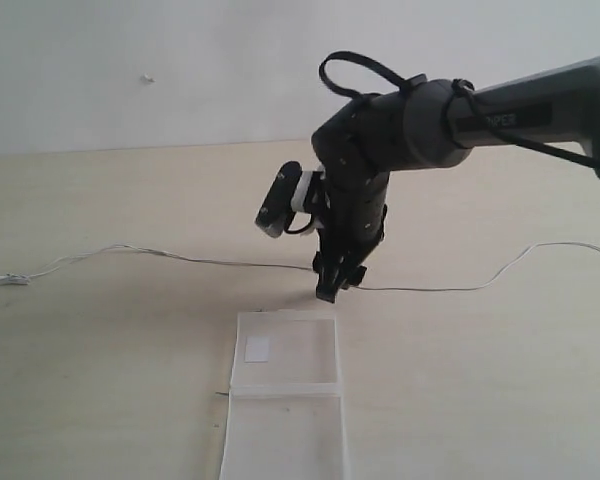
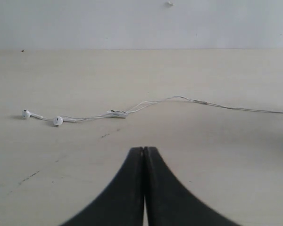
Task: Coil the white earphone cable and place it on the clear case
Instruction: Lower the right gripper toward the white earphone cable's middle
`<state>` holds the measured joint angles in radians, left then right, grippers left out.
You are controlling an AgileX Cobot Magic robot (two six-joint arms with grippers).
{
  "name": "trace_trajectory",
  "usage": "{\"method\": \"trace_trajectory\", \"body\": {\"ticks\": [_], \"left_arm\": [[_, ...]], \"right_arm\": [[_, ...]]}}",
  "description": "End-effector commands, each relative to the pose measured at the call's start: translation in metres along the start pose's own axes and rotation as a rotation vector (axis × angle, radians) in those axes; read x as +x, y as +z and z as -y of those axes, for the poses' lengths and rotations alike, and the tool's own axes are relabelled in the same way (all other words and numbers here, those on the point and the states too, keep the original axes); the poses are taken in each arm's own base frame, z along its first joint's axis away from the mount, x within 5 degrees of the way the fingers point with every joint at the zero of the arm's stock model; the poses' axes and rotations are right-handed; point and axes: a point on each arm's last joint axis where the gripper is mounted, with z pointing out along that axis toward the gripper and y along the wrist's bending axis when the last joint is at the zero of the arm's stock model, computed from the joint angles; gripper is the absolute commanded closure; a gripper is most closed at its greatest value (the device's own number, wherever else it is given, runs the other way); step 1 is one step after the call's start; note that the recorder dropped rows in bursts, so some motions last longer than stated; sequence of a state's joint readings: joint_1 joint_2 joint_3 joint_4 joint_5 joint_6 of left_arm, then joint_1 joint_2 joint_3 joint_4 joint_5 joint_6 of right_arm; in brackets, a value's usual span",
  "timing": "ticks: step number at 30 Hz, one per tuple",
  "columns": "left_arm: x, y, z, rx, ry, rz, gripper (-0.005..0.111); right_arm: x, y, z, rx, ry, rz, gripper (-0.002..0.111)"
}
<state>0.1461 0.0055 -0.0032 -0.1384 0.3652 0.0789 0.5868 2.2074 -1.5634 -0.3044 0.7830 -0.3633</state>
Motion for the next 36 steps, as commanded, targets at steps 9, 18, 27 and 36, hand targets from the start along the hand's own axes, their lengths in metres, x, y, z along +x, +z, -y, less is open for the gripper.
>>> {"method": "trace_trajectory", "body": {"ticks": [9,18,27,36], "left_arm": [[0.000,0.000,0.000,0.007,0.003,0.011,0.107],[0.000,0.000,0.000,0.007,0.003,0.011,0.107],[0.000,0.000,0.000,0.007,0.003,0.011,0.107],[0.000,0.000,0.000,0.007,0.003,0.011,0.107]], "right_arm": [[-0.012,-0.031,0.035,-0.242,-0.012,0.156,0.046],[-0.012,-0.013,0.023,-0.333,-0.077,0.138,0.046],[-0.014,-0.011,0.027,-0.289,-0.079,0.163,0.046],[-0.013,0.001,0.027,-0.268,-0.056,0.136,0.046]]}}
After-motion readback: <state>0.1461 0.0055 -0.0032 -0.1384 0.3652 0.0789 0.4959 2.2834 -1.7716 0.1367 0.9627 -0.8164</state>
